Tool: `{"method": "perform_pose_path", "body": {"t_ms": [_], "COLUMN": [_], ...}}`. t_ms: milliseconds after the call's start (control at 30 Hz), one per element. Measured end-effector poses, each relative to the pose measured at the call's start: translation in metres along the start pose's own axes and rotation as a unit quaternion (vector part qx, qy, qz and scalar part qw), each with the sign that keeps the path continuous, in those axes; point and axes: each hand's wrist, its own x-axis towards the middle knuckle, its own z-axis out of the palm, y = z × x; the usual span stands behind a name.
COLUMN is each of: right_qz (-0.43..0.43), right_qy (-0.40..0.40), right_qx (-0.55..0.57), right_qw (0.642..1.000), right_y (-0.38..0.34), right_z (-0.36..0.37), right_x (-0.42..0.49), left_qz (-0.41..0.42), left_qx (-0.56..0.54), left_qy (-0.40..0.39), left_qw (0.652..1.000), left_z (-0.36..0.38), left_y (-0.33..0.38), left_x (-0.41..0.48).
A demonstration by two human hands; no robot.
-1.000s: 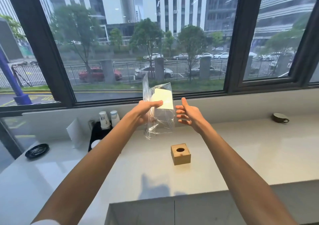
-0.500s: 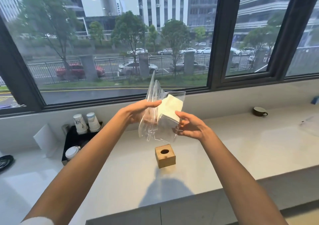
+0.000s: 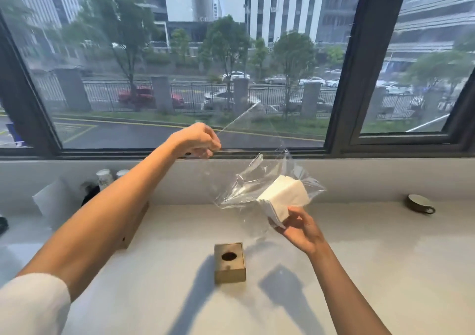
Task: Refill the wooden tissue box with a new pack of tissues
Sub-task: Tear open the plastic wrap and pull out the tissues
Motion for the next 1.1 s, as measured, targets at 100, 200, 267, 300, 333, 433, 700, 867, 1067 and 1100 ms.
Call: {"method": "perform_pose_path", "body": {"t_ms": [100,200,267,300,333,433,700,867,1067,1100], "right_qz": [0.003,0.01,0.033,0.05,0.071,0.04,-0.358,-0.114,-0.127,-0.125], "right_qy": [0.01,0.032,0.054,0.07,0.101,0.299,0.2,0.127,0.115,0.11], "right_qx": [0.041,0.055,0.045,0.031,0.002,-0.132,-0.671,-0.898,-0.93,-0.927], "right_qw": [0.999,0.998,0.997,0.996,0.992,0.944,0.617,0.406,0.326,0.336], "right_y": [0.006,0.019,0.023,0.024,0.022,0.008,-0.168,-0.227,-0.276,-0.286], "right_z": [-0.022,-0.045,-0.067,-0.077,-0.088,-0.113,0.065,0.166,0.176,0.175], "right_x": [0.019,0.04,0.055,0.061,0.065,0.079,0.146,0.195,0.225,0.226], "left_qz": [0.035,0.082,0.11,0.12,0.134,0.181,0.261,0.278,0.288,0.281], "left_qx": [0.027,0.053,0.073,0.089,0.113,0.218,0.356,0.357,0.289,0.277], "left_qy": [0.013,-0.024,-0.059,-0.069,-0.073,-0.065,-0.003,0.041,0.088,0.077], "left_qw": [0.999,0.995,0.99,0.986,0.982,0.957,0.897,0.891,0.909,0.916], "left_z": [0.005,0.012,0.019,0.025,0.03,0.046,0.033,0.009,-0.014,-0.016], "left_y": [0.015,0.028,0.034,0.038,0.041,0.05,0.06,0.074,0.092,0.09], "left_x": [0.029,0.061,0.084,0.096,0.108,0.142,0.207,0.234,0.251,0.253]}}
